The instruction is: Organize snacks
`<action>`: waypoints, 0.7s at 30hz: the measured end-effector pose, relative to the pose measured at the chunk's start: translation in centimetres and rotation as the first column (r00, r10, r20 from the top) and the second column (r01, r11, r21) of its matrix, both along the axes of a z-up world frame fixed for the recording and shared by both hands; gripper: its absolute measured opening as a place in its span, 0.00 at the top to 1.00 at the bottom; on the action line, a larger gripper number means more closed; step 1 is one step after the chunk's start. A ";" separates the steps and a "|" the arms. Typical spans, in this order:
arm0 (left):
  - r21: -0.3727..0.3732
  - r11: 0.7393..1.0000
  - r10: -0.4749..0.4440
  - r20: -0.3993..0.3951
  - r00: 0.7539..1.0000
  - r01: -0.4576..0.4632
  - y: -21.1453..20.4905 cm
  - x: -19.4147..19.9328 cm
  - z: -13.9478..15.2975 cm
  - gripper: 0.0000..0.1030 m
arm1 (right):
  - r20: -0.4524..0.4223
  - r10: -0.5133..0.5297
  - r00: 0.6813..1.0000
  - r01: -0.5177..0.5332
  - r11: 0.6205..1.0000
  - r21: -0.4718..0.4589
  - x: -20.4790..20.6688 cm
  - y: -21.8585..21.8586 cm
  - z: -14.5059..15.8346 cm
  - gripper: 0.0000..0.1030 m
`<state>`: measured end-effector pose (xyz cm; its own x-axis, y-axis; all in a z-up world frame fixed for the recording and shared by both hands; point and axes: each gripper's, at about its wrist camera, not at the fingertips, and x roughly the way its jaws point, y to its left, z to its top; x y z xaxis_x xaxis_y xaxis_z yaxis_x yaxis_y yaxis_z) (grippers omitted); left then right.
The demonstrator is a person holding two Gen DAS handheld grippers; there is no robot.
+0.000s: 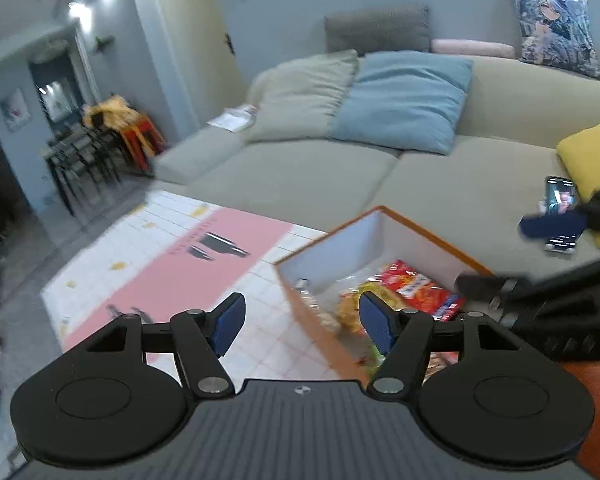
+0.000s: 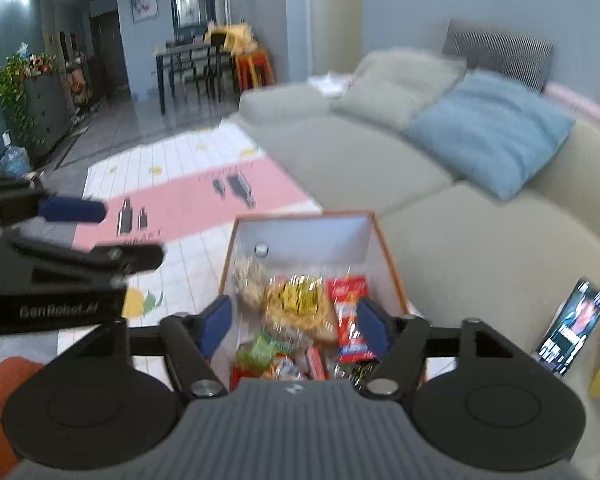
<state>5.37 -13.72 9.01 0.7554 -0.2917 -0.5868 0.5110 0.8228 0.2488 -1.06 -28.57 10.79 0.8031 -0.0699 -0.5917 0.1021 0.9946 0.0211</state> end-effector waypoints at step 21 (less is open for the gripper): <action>0.049 0.961 0.274 -0.064 0.960 -0.271 5.7 -2.8 -6.0 0.23 | 0.050 -0.055 0.997 0.057 0.998 -0.038 -6.2 6.9 -5.5 0.19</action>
